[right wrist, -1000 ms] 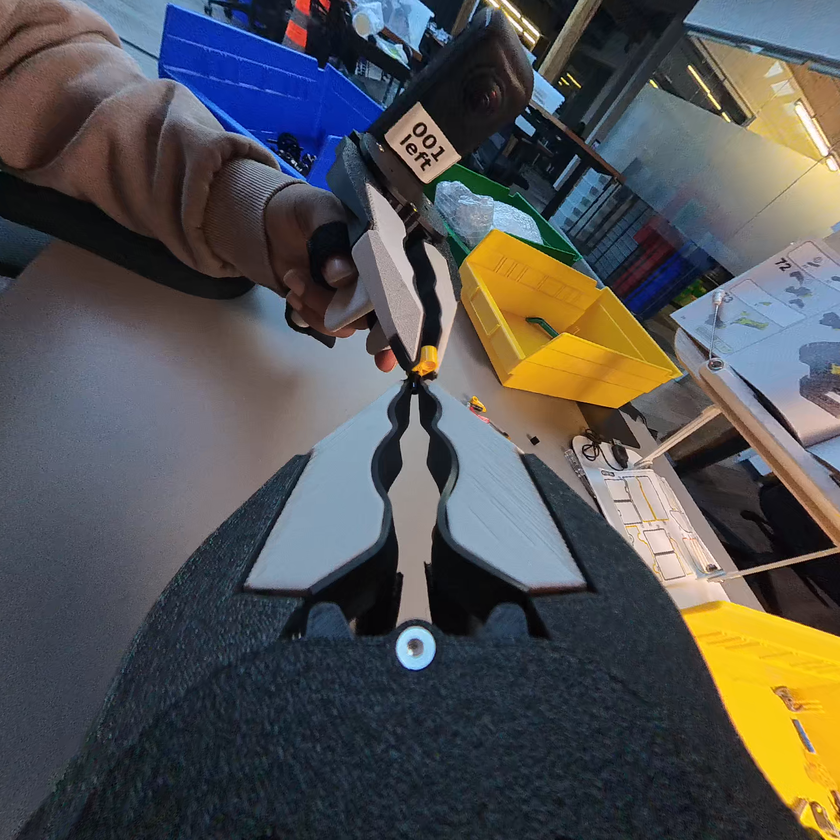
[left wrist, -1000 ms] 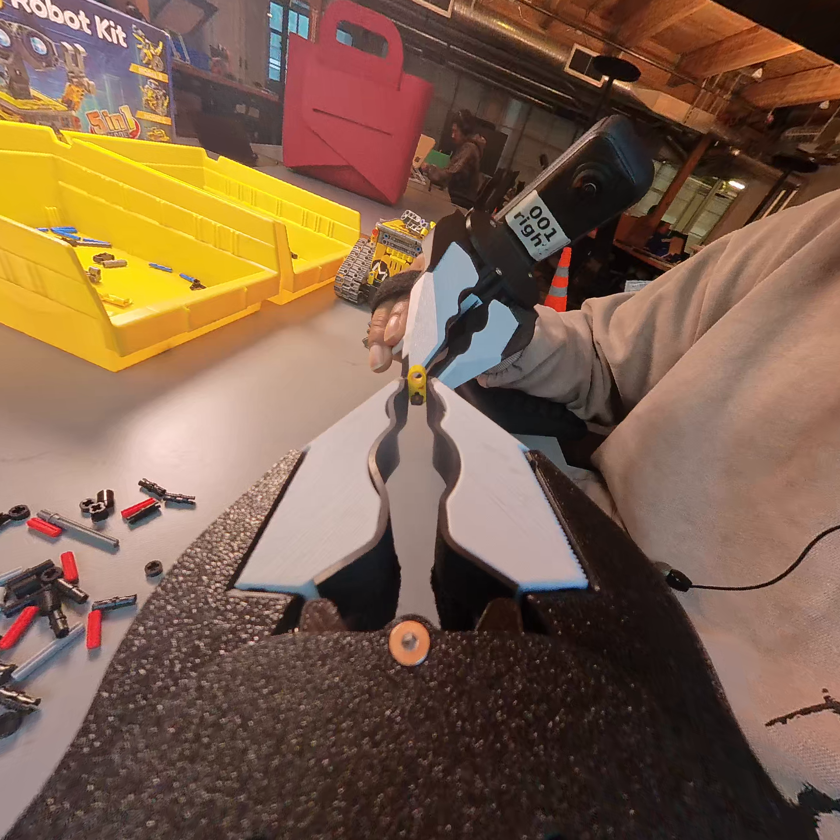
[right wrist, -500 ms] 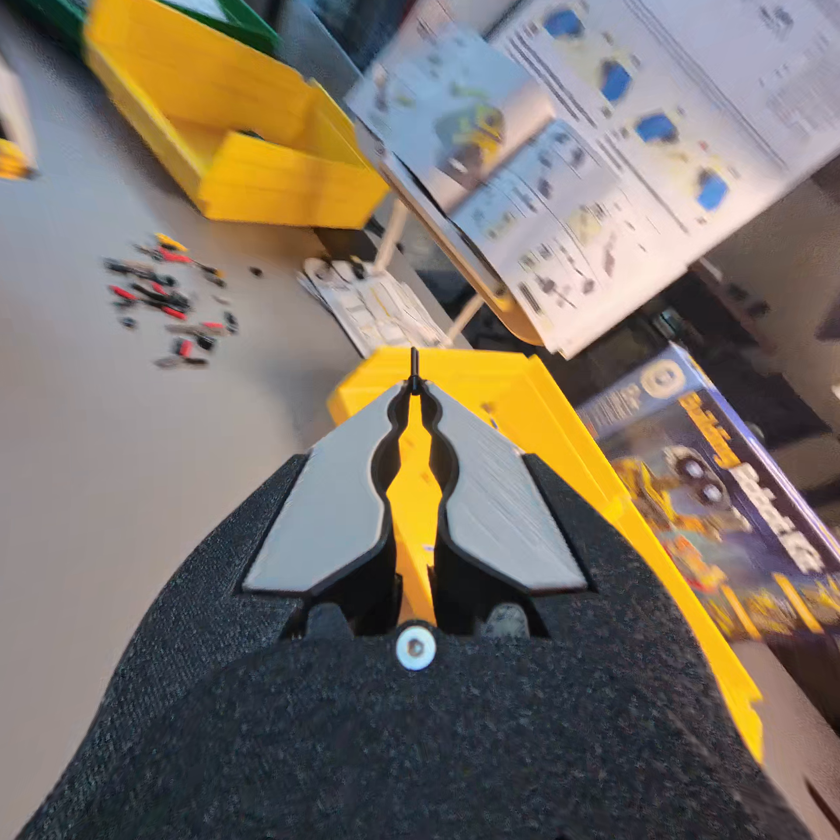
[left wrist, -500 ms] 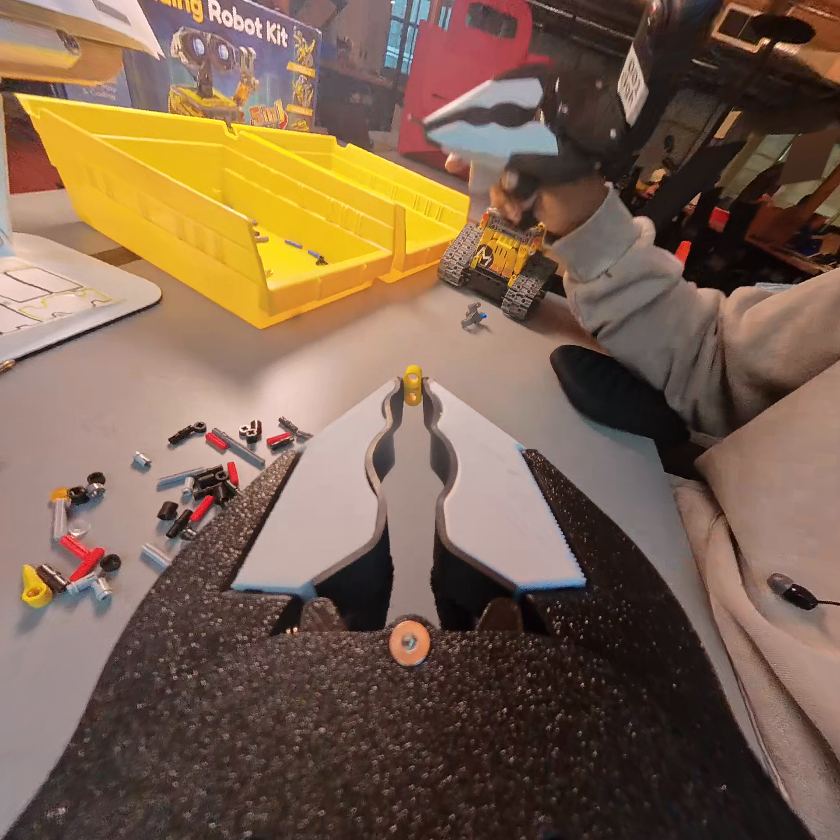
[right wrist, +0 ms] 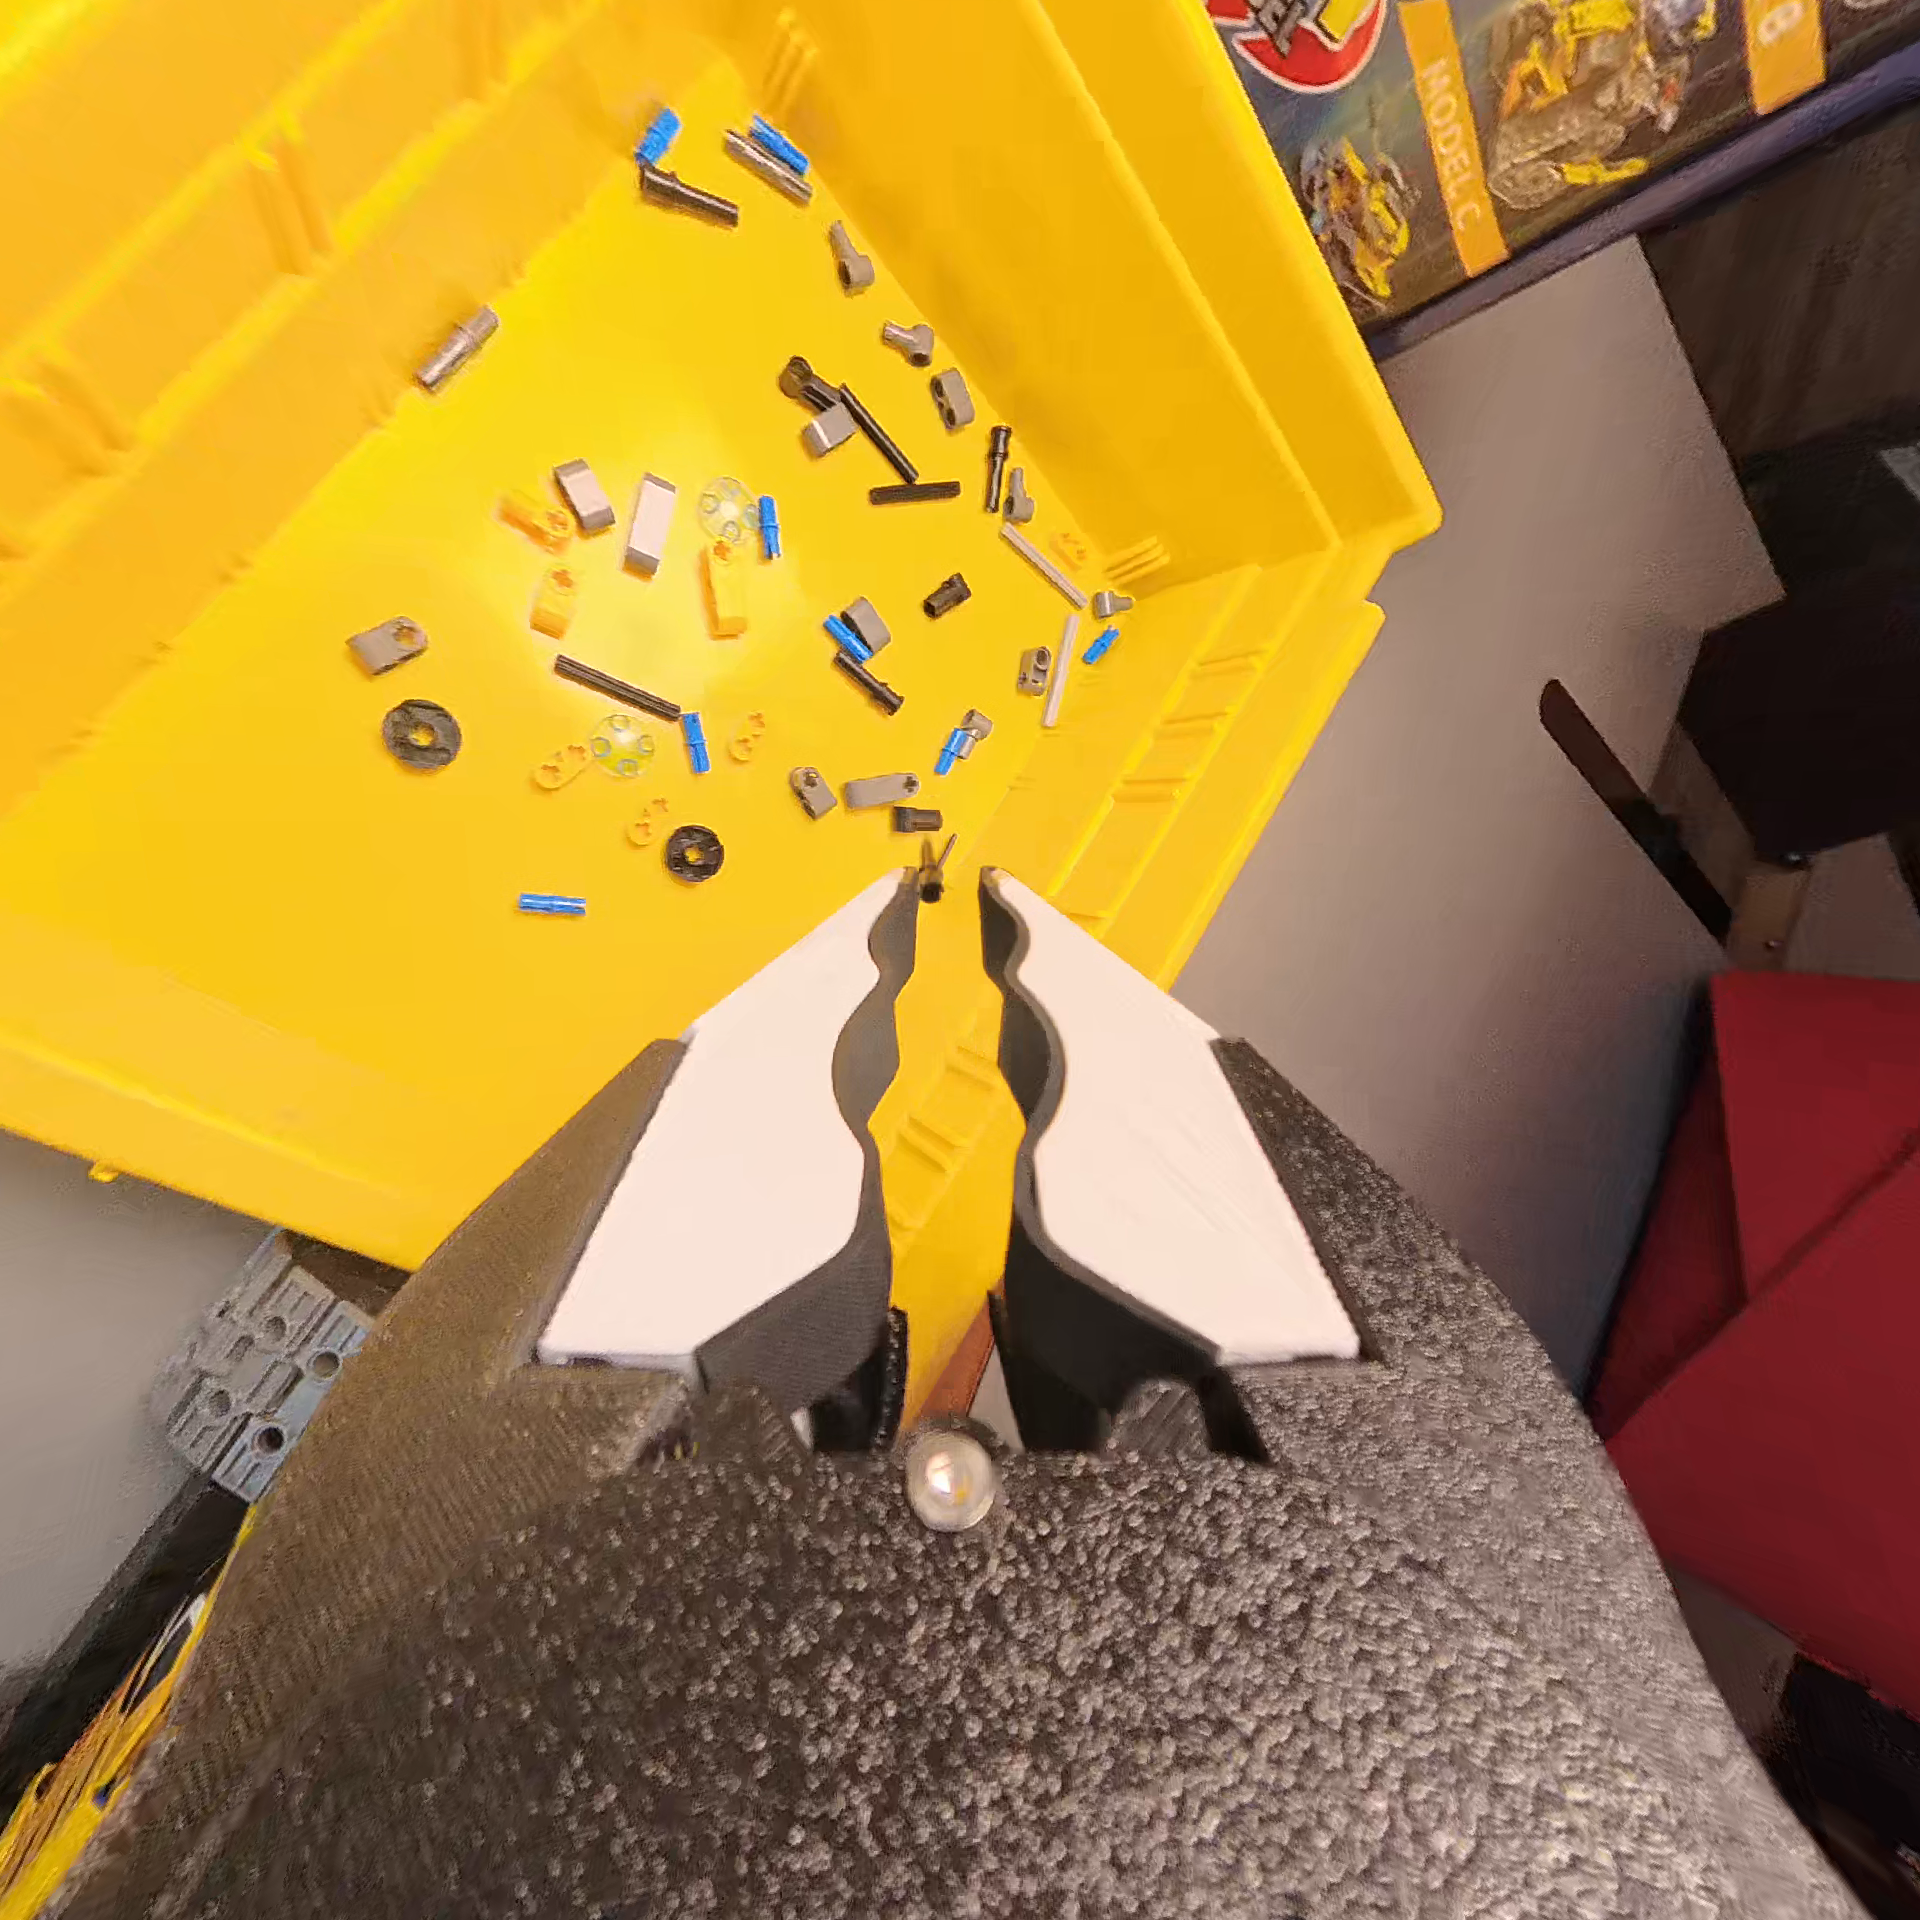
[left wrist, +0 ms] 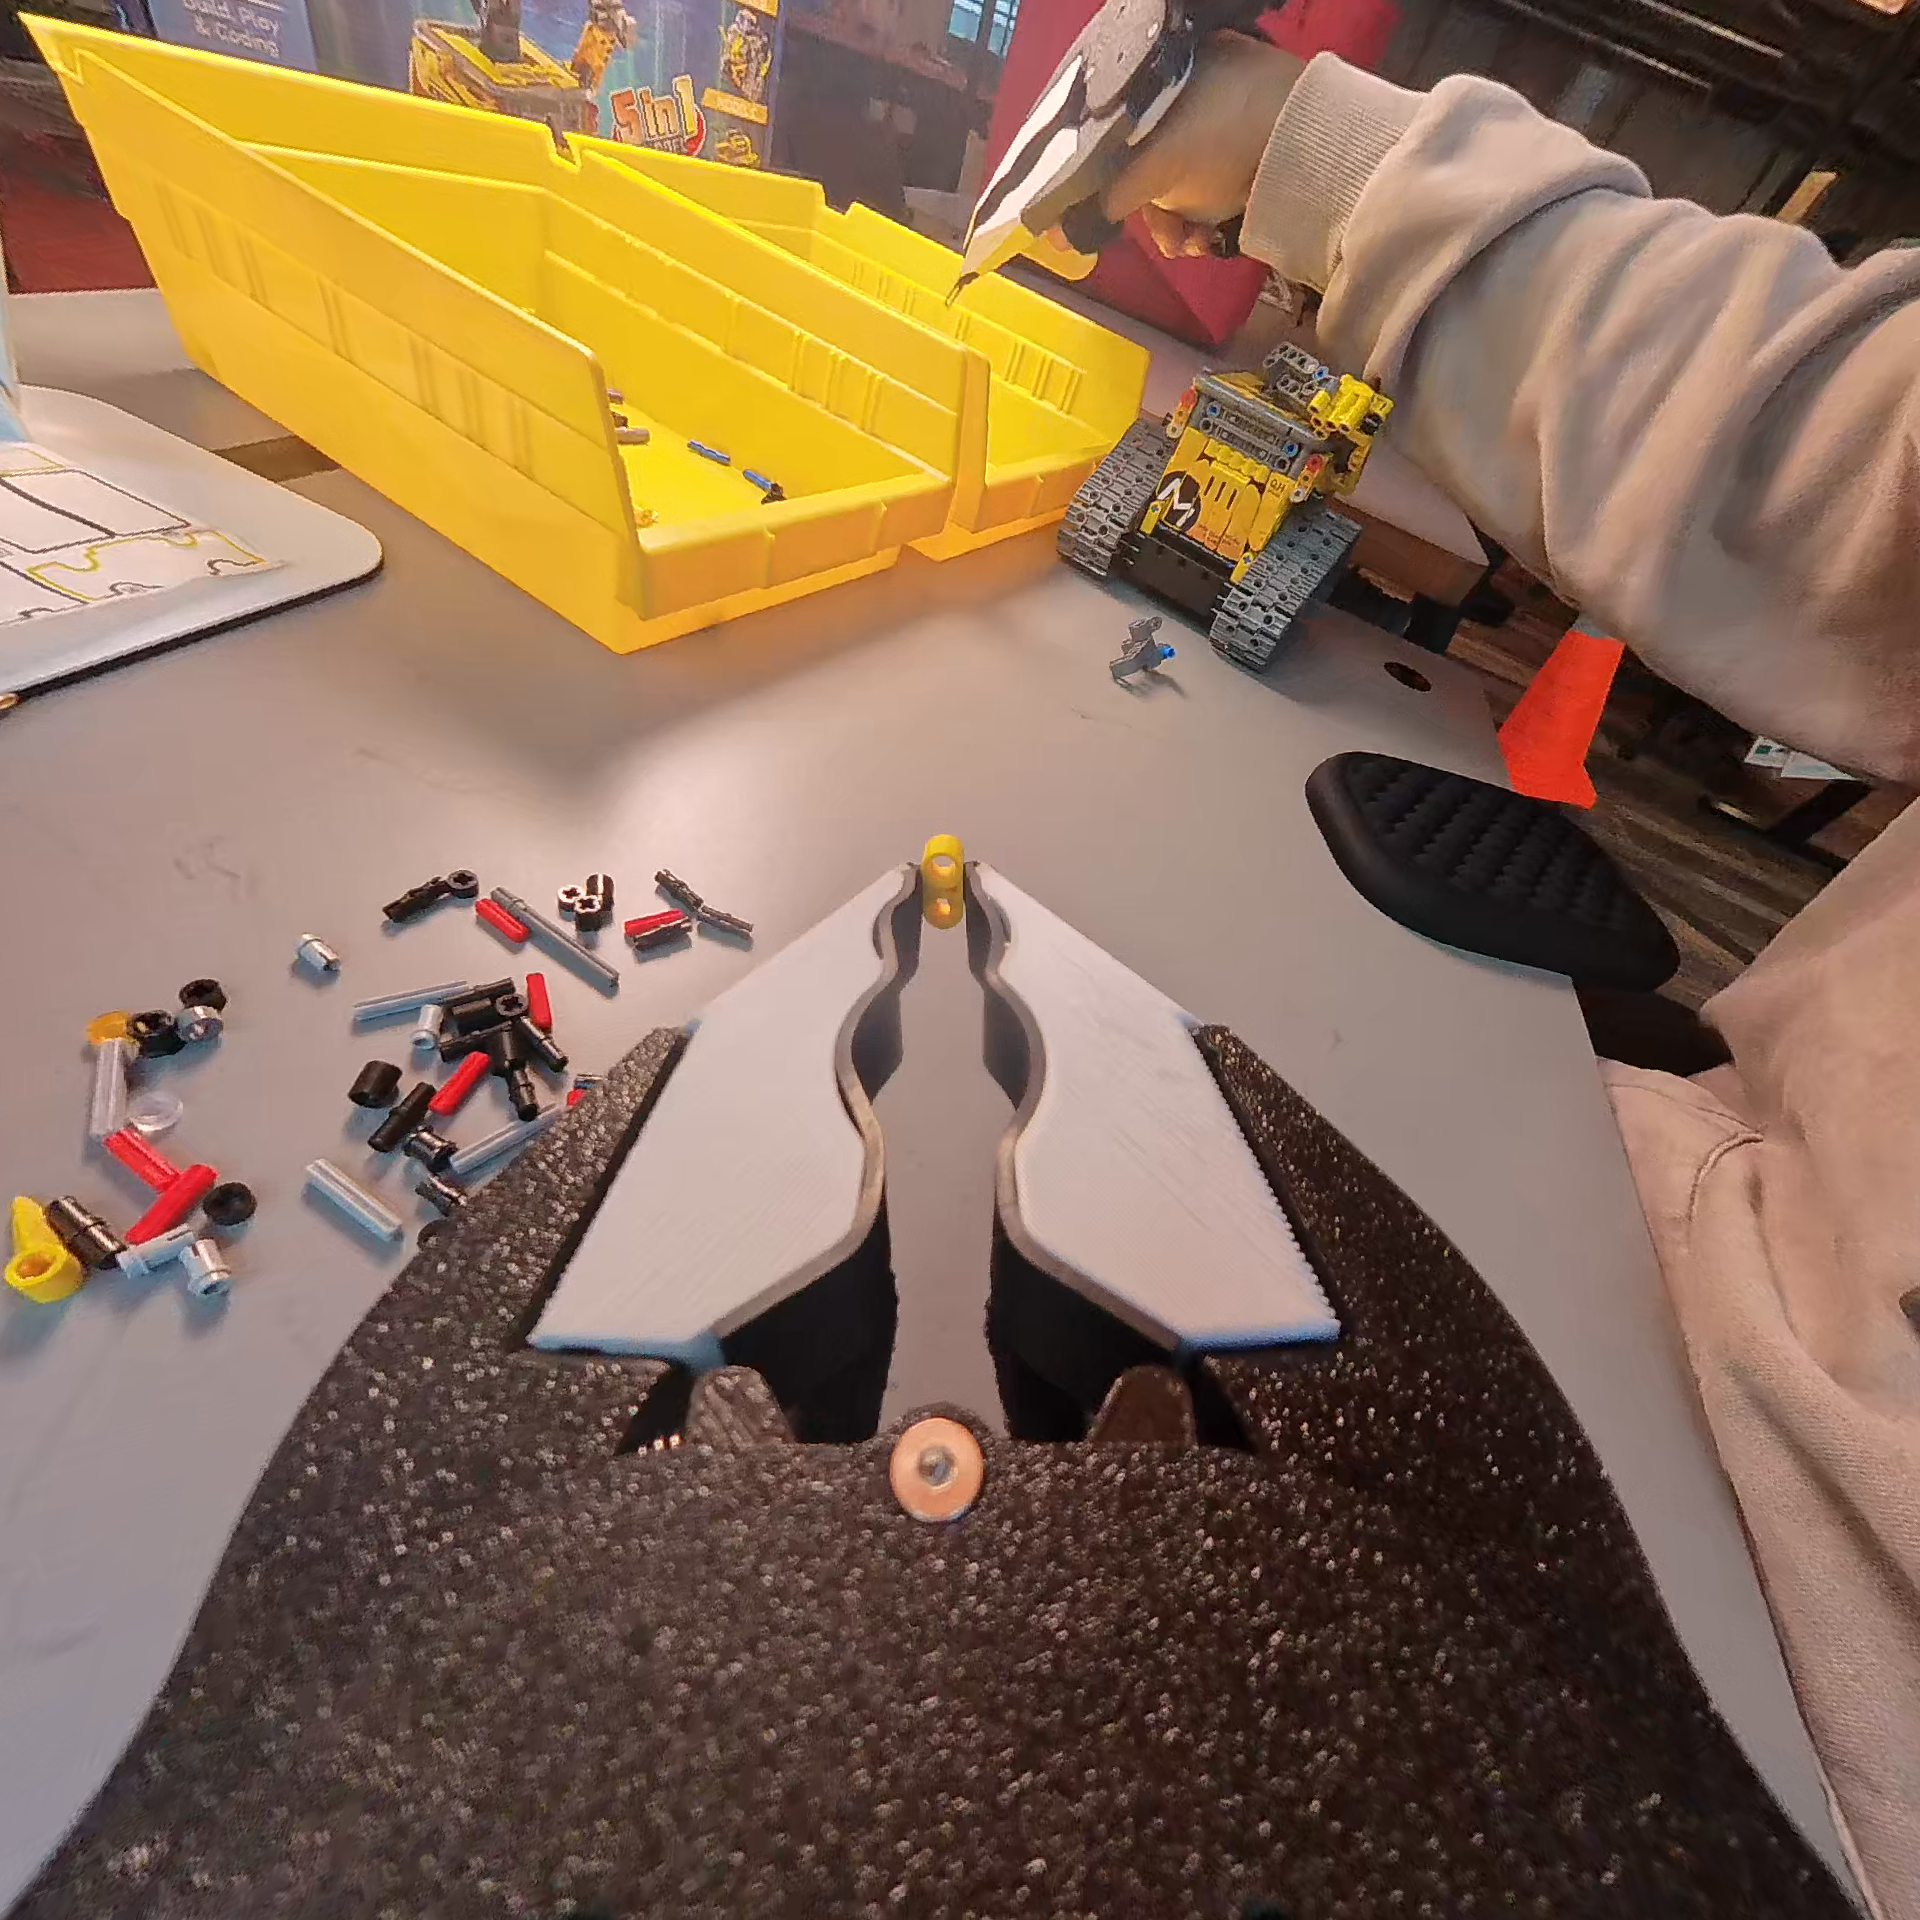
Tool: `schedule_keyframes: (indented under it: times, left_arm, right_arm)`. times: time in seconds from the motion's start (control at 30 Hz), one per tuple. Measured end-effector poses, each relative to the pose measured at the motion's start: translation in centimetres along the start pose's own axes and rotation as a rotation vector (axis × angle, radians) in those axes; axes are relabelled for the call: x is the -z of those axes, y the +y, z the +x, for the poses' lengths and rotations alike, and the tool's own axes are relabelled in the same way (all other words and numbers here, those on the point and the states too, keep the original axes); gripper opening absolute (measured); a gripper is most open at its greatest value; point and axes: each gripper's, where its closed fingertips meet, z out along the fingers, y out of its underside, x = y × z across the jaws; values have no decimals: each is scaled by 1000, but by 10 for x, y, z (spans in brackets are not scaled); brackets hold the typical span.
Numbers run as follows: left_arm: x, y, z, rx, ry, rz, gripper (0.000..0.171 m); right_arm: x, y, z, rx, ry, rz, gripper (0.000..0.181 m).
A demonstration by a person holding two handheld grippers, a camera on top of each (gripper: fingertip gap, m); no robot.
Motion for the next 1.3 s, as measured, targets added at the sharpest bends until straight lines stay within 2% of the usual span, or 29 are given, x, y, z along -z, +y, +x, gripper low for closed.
schedule_keyframes:
  times: [0.17,0.27,0.37,0.47,0.53,0.6,0.67,0.77,0.83,0.93,1.03,1.17,1.3]
  left_arm:
    - [-2,1,4,7,19,-3,8]
    - [-4,1,8,16,40,0,7]
    - [-5,-1,16,-6,69,10,7]
    - [-6,-4,26,-111,71,29,7]
    - [-7,-5,30,-227,29,29,7]
    - [-7,-7,34,-357,-26,34,7]
    - [-7,-9,36,-473,-87,27,7]
    - [-7,-9,34,-632,-190,4,7]
    - [-8,-8,33,-723,-243,-15,8]
    - [-10,-4,32,-813,-292,-48,7]
    - [-11,-3,31,-877,-328,-68,7]
    - [-12,1,28,-945,-359,-106,7]
    - [-12,3,27,-1006,-383,-128,7]
  right_arm:
    - [24,-9,8,-21,66,93,16]
    - [62,-34,-17,2,28,266,16]
    - [123,-73,-88,106,-122,564,17]
    - [193,-94,-196,235,-403,834,16]
    - [232,-94,-269,259,-645,925,16]
    - [255,-91,-327,252,-825,954,16]
    - [263,-92,-369,184,-941,939,16]
    - [265,-101,-412,-60,-1140,884,17]
    - [259,-108,-432,-168,-1184,857,18]
    - [244,-116,-447,-227,-1167,824,18]
    - [235,-117,-457,-208,-1157,756,18]
    - [232,-118,-460,-203,-1159,747,6]
    - [229,-117,-462,-218,-1186,734,6]
